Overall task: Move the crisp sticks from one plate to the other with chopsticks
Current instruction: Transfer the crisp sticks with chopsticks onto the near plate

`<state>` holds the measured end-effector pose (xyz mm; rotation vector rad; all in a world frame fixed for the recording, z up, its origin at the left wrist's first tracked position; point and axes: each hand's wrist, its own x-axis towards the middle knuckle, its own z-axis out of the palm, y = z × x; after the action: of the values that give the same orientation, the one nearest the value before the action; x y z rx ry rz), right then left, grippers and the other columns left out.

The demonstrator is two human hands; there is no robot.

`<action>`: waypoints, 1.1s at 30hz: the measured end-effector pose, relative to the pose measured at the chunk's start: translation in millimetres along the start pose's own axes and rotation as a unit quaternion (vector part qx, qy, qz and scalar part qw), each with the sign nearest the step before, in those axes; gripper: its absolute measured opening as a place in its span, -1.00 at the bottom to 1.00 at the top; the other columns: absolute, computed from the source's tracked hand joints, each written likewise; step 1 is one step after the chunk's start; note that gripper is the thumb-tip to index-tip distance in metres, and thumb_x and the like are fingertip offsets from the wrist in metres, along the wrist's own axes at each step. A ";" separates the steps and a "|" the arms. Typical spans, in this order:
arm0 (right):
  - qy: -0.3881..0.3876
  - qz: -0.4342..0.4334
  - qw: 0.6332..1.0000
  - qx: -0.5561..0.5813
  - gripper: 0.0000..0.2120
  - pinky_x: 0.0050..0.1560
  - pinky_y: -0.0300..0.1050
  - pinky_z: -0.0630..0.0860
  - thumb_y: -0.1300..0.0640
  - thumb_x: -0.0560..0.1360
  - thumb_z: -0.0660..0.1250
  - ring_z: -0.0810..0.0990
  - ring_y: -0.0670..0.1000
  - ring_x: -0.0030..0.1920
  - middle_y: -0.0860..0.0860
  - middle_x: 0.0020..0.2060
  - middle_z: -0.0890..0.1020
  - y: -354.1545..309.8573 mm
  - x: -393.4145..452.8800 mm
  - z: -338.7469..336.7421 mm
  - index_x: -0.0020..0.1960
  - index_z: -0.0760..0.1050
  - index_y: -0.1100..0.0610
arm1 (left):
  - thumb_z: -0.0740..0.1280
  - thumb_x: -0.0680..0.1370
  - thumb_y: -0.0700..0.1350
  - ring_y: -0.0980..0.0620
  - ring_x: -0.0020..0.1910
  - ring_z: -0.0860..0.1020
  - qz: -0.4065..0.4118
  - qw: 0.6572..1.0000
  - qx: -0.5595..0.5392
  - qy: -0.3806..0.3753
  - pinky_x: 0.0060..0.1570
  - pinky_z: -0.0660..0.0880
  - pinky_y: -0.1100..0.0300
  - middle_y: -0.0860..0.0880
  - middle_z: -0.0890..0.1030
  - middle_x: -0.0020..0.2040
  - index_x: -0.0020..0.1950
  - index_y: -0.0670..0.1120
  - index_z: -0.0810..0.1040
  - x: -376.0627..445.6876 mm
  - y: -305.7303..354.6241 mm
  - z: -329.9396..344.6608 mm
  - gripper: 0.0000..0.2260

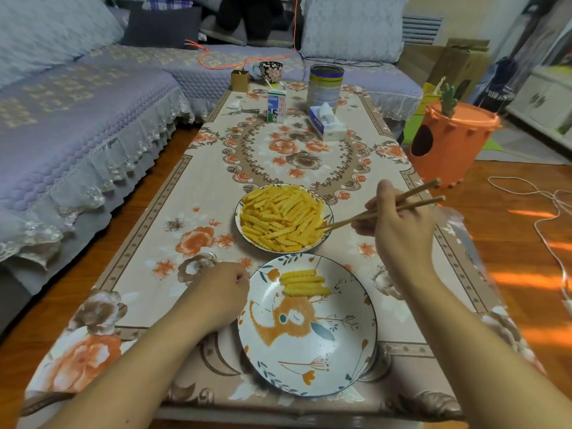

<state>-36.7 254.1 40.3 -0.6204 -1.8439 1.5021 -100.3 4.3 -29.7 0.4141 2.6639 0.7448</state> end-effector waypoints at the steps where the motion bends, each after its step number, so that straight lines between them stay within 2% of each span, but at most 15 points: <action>1: 0.001 -0.002 1.000 -0.011 -0.55 -0.20 0.11 0.72 -0.09 0.67 0.25 0.73 0.12 -0.35 0.19 -0.35 0.69 1.2 -0.6 3.9 -0.12 0.60 0.26 | 0.14 0.65 -0.11 0.01 -0.39 0.43 0.000 1.000 0.001 0.000 -0.35 0.29 0.10 -0.10 0.63 -0.28 -0.11 -0.11 0.59 -0.2 0.2 -0.2 -0.73; 6: -0.011 -0.032 0.997 -0.073 -0.59 -0.13 0.17 0.69 -0.11 0.68 0.21 0.72 0.06 -0.38 0.12 -0.37 0.70 6.1 -1.8 16.3 -0.20 0.59 0.10 | 0.14 0.65 -0.12 0.02 -0.42 0.42 -0.002 1.000 -0.003 -0.003 -0.37 0.28 0.13 -0.11 0.62 -0.30 -0.12 -0.11 0.59 -1.3 2.0 -1.9 -0.73; 9: 0.021 -0.004 0.998 -0.065 -0.55 -0.10 0.18 0.69 -0.06 0.70 0.15 0.72 0.07 -0.39 0.11 -0.42 0.69 2.8 4.5 9.0 -0.20 0.59 0.17 | 0.14 0.65 -0.12 0.01 -0.41 0.40 -0.001 1.000 -0.012 -0.006 -0.36 0.27 0.10 -0.18 0.65 -0.23 -0.09 -0.16 0.59 -0.2 1.3 -2.0 -0.73; 12: 0.034 0.020 0.999 0.000 -0.54 -0.20 0.15 0.71 -0.01 0.72 0.14 0.71 0.15 -0.39 0.20 -0.39 0.67 -6.4 7.2 -6.4 -0.17 0.56 0.26 | 0.14 0.64 -0.11 -0.01 -0.36 0.42 -0.003 1.000 -0.011 -0.006 -0.33 0.29 0.08 -0.19 0.66 -0.18 -0.05 -0.17 0.60 1.0 0.3 -2.3 -0.73; 14: -0.010 0.031 0.999 0.039 -0.55 -0.30 0.03 0.70 0.00 0.74 0.13 0.70 0.16 -0.40 0.26 -0.37 0.67 -16.2 3.8 -17.0 -0.16 0.55 0.28 | 0.14 0.65 -0.11 -0.02 -0.37 0.40 -0.004 1.000 -0.011 -0.007 -0.33 0.27 0.08 -0.19 0.63 -0.24 -0.03 -0.19 0.59 0.8 0.5 -2.2 -0.73; 16: -0.092 0.041 0.994 0.050 -0.54 -0.36 -0.02 0.68 0.02 0.74 0.12 0.68 0.17 -0.43 0.25 -0.41 0.66 -29.5 -3.2 -27.5 -0.13 0.54 0.33 | 0.14 0.65 -0.12 -0.01 -0.37 0.39 -0.006 1.000 -0.009 -0.009 -0.32 0.27 0.09 -0.19 0.60 -0.26 -0.03 -0.19 0.58 -0.8 1.8 -2.6 -0.74; 20: -0.253 0.011 0.964 -0.076 -0.53 -0.38 0.04 0.67 0.03 0.71 0.14 0.68 0.20 -0.42 0.24 -0.42 0.65 -48.2 -24.7 -37.3 -0.14 0.56 0.36 | 0.14 0.65 -0.11 0.00 -0.37 0.42 -0.006 1.000 -0.005 -0.011 -0.31 0.31 0.08 -0.16 0.67 -0.17 0.00 -0.16 0.60 -3.1 2.4 -3.0 -0.74; 24: -0.318 -0.066 0.929 -0.175 -0.60 -0.29 0.11 0.68 -0.03 0.67 0.20 0.71 0.09 -0.40 0.15 -0.39 0.68 -38.8 -39.3 -30.1 -0.15 0.60 0.22 | 0.16 0.65 -0.08 -0.02 -0.37 0.48 -0.011 1.000 0.000 -0.013 -0.32 0.35 0.11 -0.10 0.67 -0.20 -0.01 -0.10 0.62 -5.4 1.2 -4.1 -0.74; 27: -0.321 -0.107 0.919 -0.203 -0.67 -0.30 -0.01 0.67 -0.01 0.65 0.26 0.71 -0.03 -0.39 0.09 -0.36 0.68 -35.6 -40.3 -30.3 -0.14 0.61 0.19 | 0.18 0.66 -0.04 -0.02 -0.32 0.57 -0.007 1.000 0.000 -0.014 -0.32 0.41 0.15 0.01 0.66 -0.23 -0.07 0.00 0.62 -8.2 3.2 -5.1 -0.76; 29: -0.301 -0.103 0.930 -0.184 -0.72 -0.36 -0.16 0.62 0.05 0.64 0.30 0.70 -0.04 -0.41 0.07 -0.36 0.69 -40.2 -38.4 -34.6 -0.13 0.61 0.20 | 0.19 0.67 -0.03 0.01 -0.32 0.56 -0.006 1.000 0.002 -0.014 -0.32 0.42 0.16 0.03 0.66 -0.24 -0.09 0.03 0.60 -9.0 4.4 -4.7 -0.76; 31: -0.253 -0.086 0.953 -0.146 -0.73 -0.39 -0.23 0.59 0.09 0.64 0.30 0.69 0.00 -0.43 0.11 -0.37 0.69 -45.0 -34.9 -38.9 -0.13 0.61 0.23 | 0.17 0.67 -0.04 0.01 -0.34 0.54 -0.006 1.000 0.005 -0.013 -0.32 0.41 0.15 0.01 0.65 -0.25 -0.09 0.00 0.60 -8.2 3.9 -3.5 -0.75; 33: -0.174 -0.067 0.977 -0.098 -0.70 -0.38 -0.19 0.63 0.11 0.67 0.27 0.69 0.05 -0.42 0.17 -0.37 0.68 -41.2 -26.7 -39.7 -0.10 0.60 0.29 | 0.15 0.67 -0.04 -0.01 -0.33 0.52 -0.006 1.000 0.008 -0.011 -0.31 0.40 0.12 -0.04 0.66 -0.24 -0.07 -0.05 0.61 -6.9 2.2 -2.1 -0.73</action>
<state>12.7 251.6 79.4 -0.3247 -2.2737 1.4164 -94.5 2.6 -25.1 0.4081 2.6516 0.7126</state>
